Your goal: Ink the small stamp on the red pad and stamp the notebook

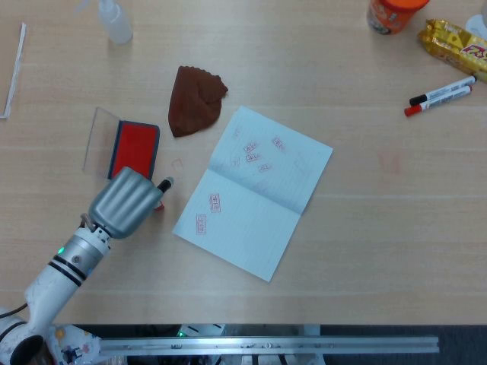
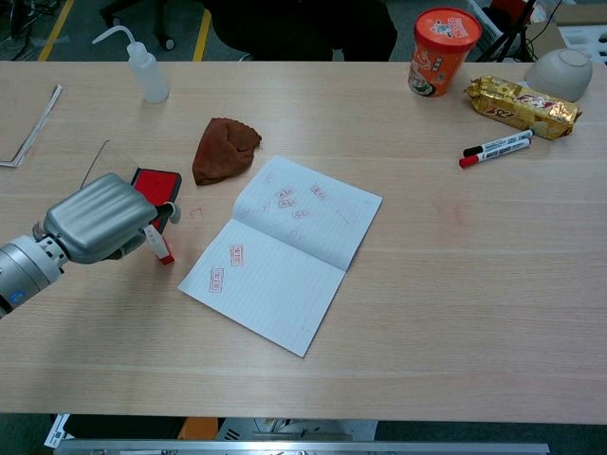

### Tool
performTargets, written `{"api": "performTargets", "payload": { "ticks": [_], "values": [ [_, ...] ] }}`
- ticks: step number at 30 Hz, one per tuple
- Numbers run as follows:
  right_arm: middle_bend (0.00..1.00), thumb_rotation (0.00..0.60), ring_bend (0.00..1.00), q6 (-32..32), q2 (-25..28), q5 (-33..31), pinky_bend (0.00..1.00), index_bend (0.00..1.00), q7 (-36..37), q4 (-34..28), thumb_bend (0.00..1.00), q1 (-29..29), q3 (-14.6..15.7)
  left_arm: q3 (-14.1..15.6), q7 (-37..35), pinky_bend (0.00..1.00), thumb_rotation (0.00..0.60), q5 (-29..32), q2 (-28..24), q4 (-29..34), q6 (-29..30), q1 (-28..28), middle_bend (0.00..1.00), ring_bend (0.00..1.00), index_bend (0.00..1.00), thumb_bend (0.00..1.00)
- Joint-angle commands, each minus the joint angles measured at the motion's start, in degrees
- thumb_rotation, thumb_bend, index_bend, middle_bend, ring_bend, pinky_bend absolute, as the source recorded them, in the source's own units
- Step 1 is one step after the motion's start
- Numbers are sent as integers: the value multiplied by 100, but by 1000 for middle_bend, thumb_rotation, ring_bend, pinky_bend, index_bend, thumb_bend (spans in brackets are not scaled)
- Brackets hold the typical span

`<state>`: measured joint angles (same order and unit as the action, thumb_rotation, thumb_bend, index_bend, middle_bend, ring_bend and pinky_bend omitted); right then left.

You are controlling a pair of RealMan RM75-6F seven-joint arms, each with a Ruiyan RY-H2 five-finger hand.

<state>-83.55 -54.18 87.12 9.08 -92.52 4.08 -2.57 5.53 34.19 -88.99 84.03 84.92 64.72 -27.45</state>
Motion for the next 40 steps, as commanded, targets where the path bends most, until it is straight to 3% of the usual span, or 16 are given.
{"api": "performTargets", "payload": {
  "ticks": [1, 7, 12, 20, 29, 34, 40],
  "values": [
    [407, 600, 327, 40, 13, -50, 412, 309, 48, -1, 302, 3, -9, -132, -200, 1000, 600, 135, -478, 648, 255, 125, 957, 941, 317, 381],
    [407, 600, 326, 180, 48, -162, 412, 309, 168, 47, 302, 21, -7, -360, -592, 1000, 600, 502, -1052, 1308, 745, 437, 815, 803, 321, 380],
    [407, 600, 327, 276, -105, -91, 412, 309, 220, 297, 302, 86, 18, -495, -907, 1000, 600, 951, -1401, 1687, 1051, 749, 759, 745, 321, 380],
    [407, 600, 327, 119, -400, 139, 412, 309, 233, 601, 302, 112, 38, -592, -1734, 1000, 600, 1420, -1561, 1534, 1326, 1189, 698, 666, 332, 380],
    [407, 600, 326, -22, -411, 266, 412, 309, 152, 495, 303, 95, 58, -453, -2414, 1000, 600, 1013, -1444, 1238, 2139, 1832, 697, 663, 386, 380],
    [407, 600, 326, -37, -404, 286, 412, 309, 122, 428, 303, 91, 73, -354, -2393, 1000, 600, 622, -1351, 1126, 2604, 2110, 697, 663, 408, 380],
    [407, 600, 326, -9, -412, 285, 412, 309, 90, 395, 303, 111, 78, -312, -2330, 1000, 600, 392, -1344, 1156, 2733, 2248, 697, 664, 421, 380]
  ]
}}
